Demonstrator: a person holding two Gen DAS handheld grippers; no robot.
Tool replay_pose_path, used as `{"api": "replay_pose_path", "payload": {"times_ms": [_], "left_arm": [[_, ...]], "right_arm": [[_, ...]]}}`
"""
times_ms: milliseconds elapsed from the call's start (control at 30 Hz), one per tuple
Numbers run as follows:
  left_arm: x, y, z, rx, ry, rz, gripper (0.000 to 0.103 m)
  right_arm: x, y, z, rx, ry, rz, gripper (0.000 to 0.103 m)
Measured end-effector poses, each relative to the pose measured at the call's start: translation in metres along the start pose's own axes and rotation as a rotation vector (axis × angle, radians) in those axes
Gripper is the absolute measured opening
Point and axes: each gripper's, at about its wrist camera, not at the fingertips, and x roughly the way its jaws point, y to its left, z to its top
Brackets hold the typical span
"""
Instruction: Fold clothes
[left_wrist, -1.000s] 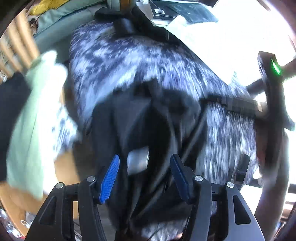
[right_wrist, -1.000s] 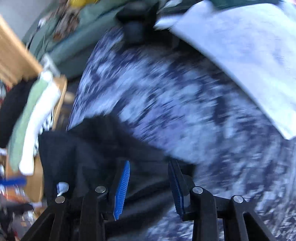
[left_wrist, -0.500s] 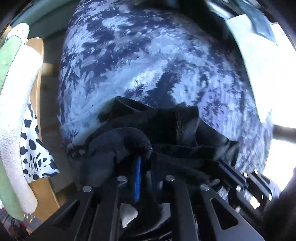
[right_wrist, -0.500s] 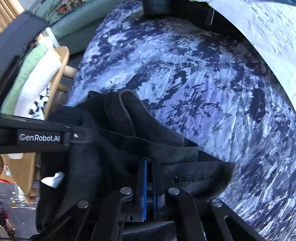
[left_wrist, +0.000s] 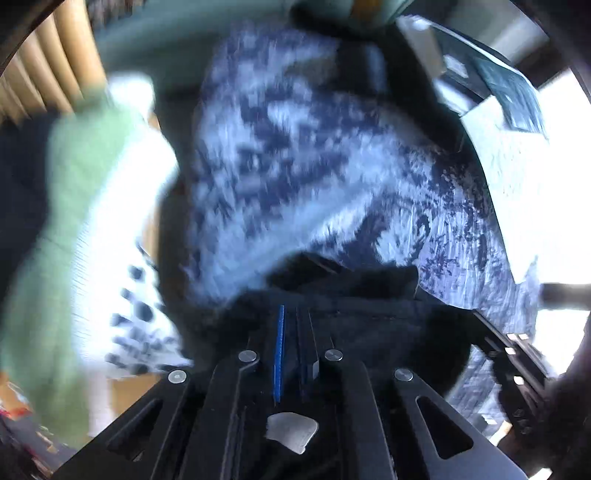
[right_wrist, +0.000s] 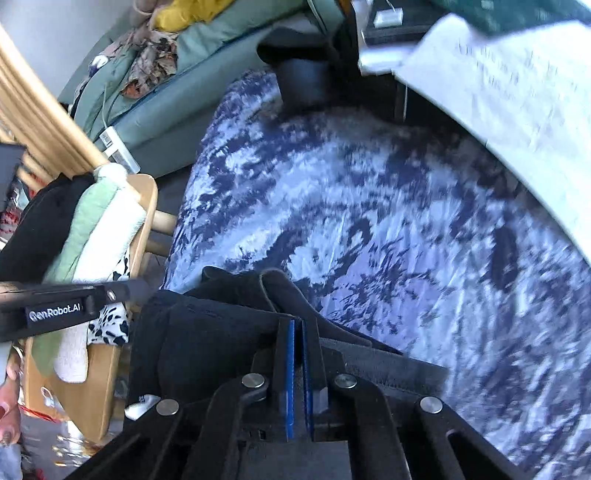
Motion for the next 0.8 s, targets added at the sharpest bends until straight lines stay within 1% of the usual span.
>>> {"api": "replay_pose_path", "payload": {"times_ms": [33, 100, 167, 200, 233, 267, 300, 333, 367, 400, 467, 533, 567, 633, 733, 767, 800], "left_arm": [[0.004, 0.001, 0.000, 0.002, 0.007, 0.009, 0.006], [0.013, 0.002, 0.000, 0.008, 0.021, 0.029, 0.006], [0.012, 0.005, -0.001, 0.000, 0.031, -0.004, 0.006], [0.010, 0.004, -0.001, 0.008, 0.029, -0.011, 0.007], [0.007, 0.002, -0.003, 0.036, 0.025, 0.001, 0.008], [0.003, -0.001, -0.005, 0.064, 0.020, 0.013, 0.013], [-0.001, -0.006, -0.008, 0.108, 0.000, 0.033, 0.023], [-0.006, -0.011, -0.012, 0.153, -0.020, 0.054, 0.030], [-0.011, -0.018, -0.017, 0.210, -0.046, 0.093, 0.045], [-0.013, -0.024, -0.021, 0.248, -0.065, 0.118, 0.057], [-0.023, -0.033, -0.030, 0.320, -0.101, 0.146, 0.065], [-0.023, -0.035, -0.032, 0.362, -0.109, 0.176, 0.065], [-0.023, -0.039, -0.035, 0.371, -0.118, 0.205, 0.065], [-0.010, -0.046, -0.030, 0.399, -0.118, 0.247, 0.065], [0.004, -0.042, -0.023, 0.391, -0.081, 0.235, 0.065], [0.009, -0.041, -0.021, 0.388, -0.069, 0.231, 0.065], [0.013, -0.040, -0.019, 0.385, -0.056, 0.227, 0.065]], "right_arm": [[0.005, -0.003, 0.000, 0.013, 0.006, 0.004, 0.003], [0.019, -0.007, 0.000, 0.033, 0.034, -0.015, 0.003], [0.026, -0.010, 0.001, 0.037, 0.050, -0.044, 0.003], [0.026, -0.013, 0.001, 0.047, 0.047, -0.038, 0.004], [0.026, -0.016, 0.001, 0.058, 0.042, -0.030, 0.008], [0.019, -0.020, 0.000, 0.082, 0.026, -0.013, 0.012], [0.011, -0.025, -0.001, 0.096, 0.008, 0.001, 0.026], [0.000, -0.029, -0.003, 0.102, -0.022, 0.011, 0.039], [-0.010, -0.034, -0.006, 0.103, -0.049, 0.008, 0.040], [-0.018, -0.039, -0.009, 0.105, -0.061, 0.000, 0.040], [-0.029, -0.049, -0.015, 0.123, -0.064, 0.000, 0.040], [-0.034, -0.058, -0.024, 0.146, -0.050, 0.010, 0.040], [-0.034, -0.062, -0.034, 0.154, -0.024, 0.018, 0.040], [-0.033, -0.068, -0.054, 0.168, 0.021, 0.040, 0.040], [-0.027, -0.068, -0.092, 0.202, 0.081, 0.152, 0.040], [-0.025, -0.066, -0.111, 0.214, 0.107, 0.201, 0.040], [-0.024, -0.064, -0.124, 0.220, 0.119, 0.227, 0.041]]}}
